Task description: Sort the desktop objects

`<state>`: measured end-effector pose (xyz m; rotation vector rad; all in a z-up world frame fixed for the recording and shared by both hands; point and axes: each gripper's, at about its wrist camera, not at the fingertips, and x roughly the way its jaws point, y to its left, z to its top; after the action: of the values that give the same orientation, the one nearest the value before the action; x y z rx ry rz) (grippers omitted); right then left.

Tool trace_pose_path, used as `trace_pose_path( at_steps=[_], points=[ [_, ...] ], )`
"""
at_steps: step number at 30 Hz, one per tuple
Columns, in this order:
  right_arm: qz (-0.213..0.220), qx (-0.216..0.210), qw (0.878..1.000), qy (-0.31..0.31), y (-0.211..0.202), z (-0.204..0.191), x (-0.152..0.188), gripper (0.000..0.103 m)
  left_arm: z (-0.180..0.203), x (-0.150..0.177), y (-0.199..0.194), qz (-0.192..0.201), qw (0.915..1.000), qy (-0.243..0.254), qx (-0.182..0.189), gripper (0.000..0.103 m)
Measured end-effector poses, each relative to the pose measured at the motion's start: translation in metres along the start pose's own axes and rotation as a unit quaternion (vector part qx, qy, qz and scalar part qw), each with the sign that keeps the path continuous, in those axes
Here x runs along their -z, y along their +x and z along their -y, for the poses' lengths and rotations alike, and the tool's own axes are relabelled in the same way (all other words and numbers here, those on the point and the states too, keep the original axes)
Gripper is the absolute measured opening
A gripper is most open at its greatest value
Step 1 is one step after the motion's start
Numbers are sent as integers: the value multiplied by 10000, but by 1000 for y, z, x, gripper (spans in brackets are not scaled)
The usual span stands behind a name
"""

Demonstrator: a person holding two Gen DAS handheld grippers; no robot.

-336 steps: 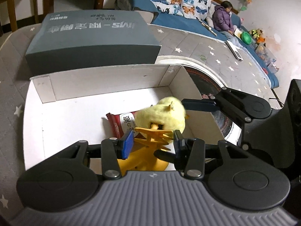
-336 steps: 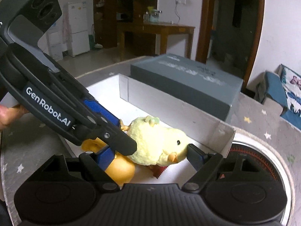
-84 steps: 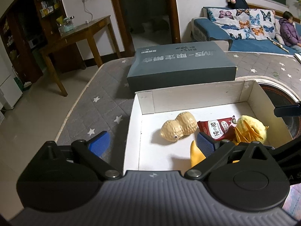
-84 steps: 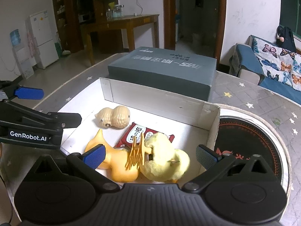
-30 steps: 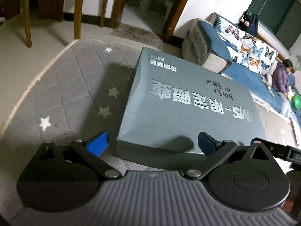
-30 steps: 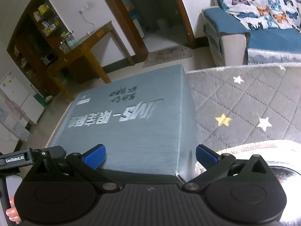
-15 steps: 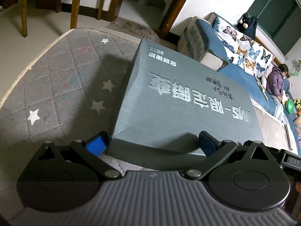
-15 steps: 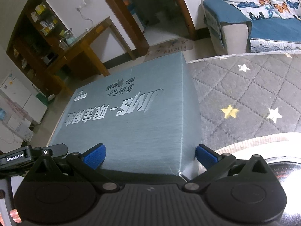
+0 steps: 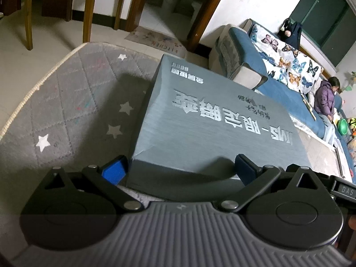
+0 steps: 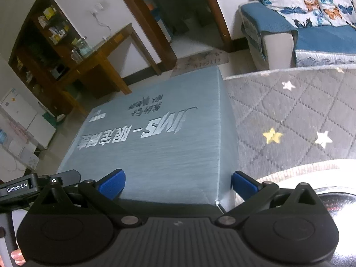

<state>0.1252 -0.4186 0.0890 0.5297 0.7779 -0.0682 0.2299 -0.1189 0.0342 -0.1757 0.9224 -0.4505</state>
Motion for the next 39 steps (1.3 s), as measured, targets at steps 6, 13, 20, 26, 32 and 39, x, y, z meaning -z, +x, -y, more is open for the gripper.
trace_pose_path(
  at_steps=[6, 13, 20, 26, 32, 39],
  points=[
    [103, -98, 9999, 39, -13, 0, -4, 103, -8, 2, -12, 96, 9999, 50, 72, 101],
    [268, -123, 9995, -66, -34, -5, -5, 103, 6, 6, -43, 281, 9994, 169, 133, 101],
    [400, -149, 9989, -185, -53, -12, -7, 103, 27, 11, -61, 441, 9980, 451, 54, 101],
    [405, -3, 9985, -357, -56, -19, -4, 103, 40, 11, -54, 292, 9984, 484, 9, 101],
    [103, 61, 9988, -483, -44, -16, 2, 103, 41, 15, -43, -19, 9986, 521, 27, 101],
    [-116, 73, 9984, -549, -32, -13, 7, 103, 38, 16, -33, -170, 9985, 511, 1, 101]
  ],
)
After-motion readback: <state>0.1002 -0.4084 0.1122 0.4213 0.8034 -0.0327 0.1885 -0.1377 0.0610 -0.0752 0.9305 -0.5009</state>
